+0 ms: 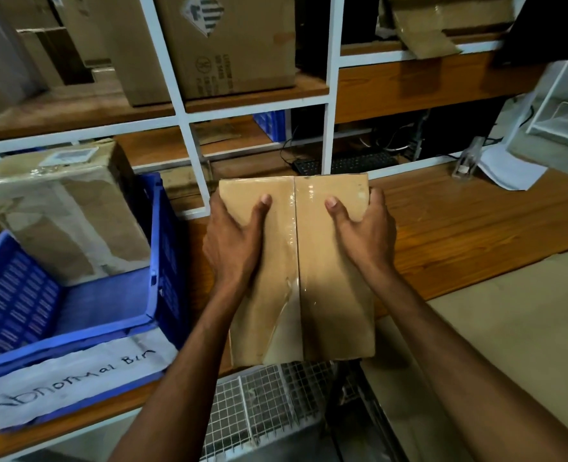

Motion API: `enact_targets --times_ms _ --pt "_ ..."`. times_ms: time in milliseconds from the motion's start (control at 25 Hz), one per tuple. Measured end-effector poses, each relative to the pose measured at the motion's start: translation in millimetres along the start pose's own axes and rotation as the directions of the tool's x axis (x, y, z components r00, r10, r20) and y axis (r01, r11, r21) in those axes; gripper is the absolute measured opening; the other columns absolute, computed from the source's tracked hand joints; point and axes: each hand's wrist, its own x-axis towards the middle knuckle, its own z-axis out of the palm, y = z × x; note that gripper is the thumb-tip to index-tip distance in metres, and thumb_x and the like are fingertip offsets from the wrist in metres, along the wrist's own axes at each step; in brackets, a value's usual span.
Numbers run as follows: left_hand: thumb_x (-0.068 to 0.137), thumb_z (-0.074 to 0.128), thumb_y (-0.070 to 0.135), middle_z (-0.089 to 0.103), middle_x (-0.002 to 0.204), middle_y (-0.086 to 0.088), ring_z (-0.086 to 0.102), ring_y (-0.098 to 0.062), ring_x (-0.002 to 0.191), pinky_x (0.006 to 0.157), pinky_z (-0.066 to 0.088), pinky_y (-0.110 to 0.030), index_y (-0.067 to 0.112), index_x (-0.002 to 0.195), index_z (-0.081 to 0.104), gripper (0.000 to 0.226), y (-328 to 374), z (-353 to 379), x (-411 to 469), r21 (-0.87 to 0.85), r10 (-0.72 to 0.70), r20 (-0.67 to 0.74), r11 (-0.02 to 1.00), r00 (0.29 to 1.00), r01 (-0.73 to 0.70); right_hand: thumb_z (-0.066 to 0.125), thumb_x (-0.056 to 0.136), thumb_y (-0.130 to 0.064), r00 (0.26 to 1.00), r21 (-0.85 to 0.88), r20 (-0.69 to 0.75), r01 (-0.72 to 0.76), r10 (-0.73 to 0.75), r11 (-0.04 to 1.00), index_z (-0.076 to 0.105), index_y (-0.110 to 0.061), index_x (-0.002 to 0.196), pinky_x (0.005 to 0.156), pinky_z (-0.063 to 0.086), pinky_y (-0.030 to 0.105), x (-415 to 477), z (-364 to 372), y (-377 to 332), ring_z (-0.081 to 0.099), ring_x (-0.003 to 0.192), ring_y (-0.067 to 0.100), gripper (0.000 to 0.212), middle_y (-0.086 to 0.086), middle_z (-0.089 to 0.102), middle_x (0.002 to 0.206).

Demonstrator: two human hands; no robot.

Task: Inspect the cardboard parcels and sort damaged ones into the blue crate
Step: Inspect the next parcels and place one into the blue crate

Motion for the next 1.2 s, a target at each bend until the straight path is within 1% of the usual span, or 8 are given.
enact_targets --times_ms 160,320,440,520,640,800,920,1200 --pt "0.097 0.053 0.068 0.071 0.123 0.005 0.067 -0.008 0.106 0.092 0.054 -0.029 0.024 0.137 0.058 0.06 4 -5 0 -0.078 0.011 -0.085 0.997 0.996 -0.018 0.056 0.101 -0.052 0.998 0.089 -0.047 0.036 -0.032 0.995 0.059 -0.015 0.115 0.068 0.048 0.033 -4 -7 1 0.061 0.081 0.009 0.04 -0.008 0.064 0.09" --pt "0.105 0.047 0.057 0.071 0.117 0.008 0.061 0.005 0.093 0.075 0.038 -0.009 0.022 0.133 0.064 0.048 2 -7 0 -0.077 -0.03 -0.099 0.997 0.995 0.022 0.055 0.102 -0.05 0.999 0.141 -0.053 0.014 -0.007 0.99 0.063 -0.019 0.107 0.078 0.053 0.037 -2 -6 4 0.062 0.084 0.009 0.032 -0.007 0.066 0.092" --pt "0.11 0.038 0.05 0.072 0.108 0.007 0.059 0.012 0.084 0.075 0.048 -0.015 0.021 0.127 0.069 0.045 -2 -9 5 -0.128 -0.052 -0.116 0.991 0.992 0.037 0.053 0.104 -0.046 0.999 0.223 0.006 -0.053 0.053 0.973 0.061 -0.029 0.109 0.087 0.057 0.038 0 -9 5 0.065 0.094 0.008 0.019 -0.009 0.068 0.099" --pt "0.108 0.041 0.053 0.072 0.111 0.01 0.06 0.012 0.089 0.088 0.056 -0.029 0.024 0.131 0.067 0.045 -6 -10 5 -0.103 -0.045 -0.111 0.994 0.993 0.034 0.056 0.102 -0.047 0.998 0.24 0.019 -0.061 0.058 0.969 0.062 -0.032 0.108 0.085 0.057 0.035 0 -9 9 0.067 0.099 0.011 0.017 -0.01 0.069 0.101" --pt "0.096 0.059 0.065 0.058 0.134 0.013 0.052 0.0 0.113 0.104 0.041 -0.032 0.035 0.15 0.042 0.064 -1 -8 -5 -0.059 -0.046 0.037 0.997 0.998 0.048 0.07 0.09 -0.055 0.996 0.184 0.071 -0.067 0.055 0.981 0.056 -0.026 0.125 0.083 0.053 0.031 -7 -4 9 0.064 0.103 0.012 0.047 -0.01 0.066 0.114" --pt "0.089 0.07 0.064 0.049 0.15 0.0 0.049 -0.015 0.129 0.099 0.03 -0.03 0.034 0.156 0.028 0.085 -1 -3 -9 -0.013 -0.009 0.078 1.0 0.997 0.01 0.079 0.08 -0.057 0.995 0.06 0.06 -0.08 0.076 0.995 0.046 -0.02 0.136 0.091 0.053 0.04 -4 7 8 0.06 0.115 0.023 0.074 0.0 0.06 0.128" --pt "0.074 0.077 0.073 0.033 0.157 -0.004 0.041 -0.015 0.13 0.097 0.031 -0.031 0.027 0.159 0.015 0.115 -4 -1 -1 0.077 0.074 0.141 0.993 0.987 -0.085 0.082 0.072 -0.065 0.997 -0.058 0.046 -0.054 0.056 0.997 0.033 -0.018 0.147 0.086 0.048 0.036 -1 12 2 0.054 0.121 0.024 0.1 0.005 0.05 0.14" --pt "0.072 0.079 0.073 0.029 0.16 -0.01 0.046 -0.034 0.136 0.096 0.035 -0.035 0.023 0.162 0.005 0.127 -14 0 8 0.154 0.11 0.199 0.978 0.974 -0.142 0.084 0.067 -0.067 0.993 -0.127 0.11 -0.022 0.036 0.992 0.026 -0.018 0.151 0.089 0.047 0.036 7 12 9 0.05 0.128 0.026 0.114 0.007 0.044 0.146"
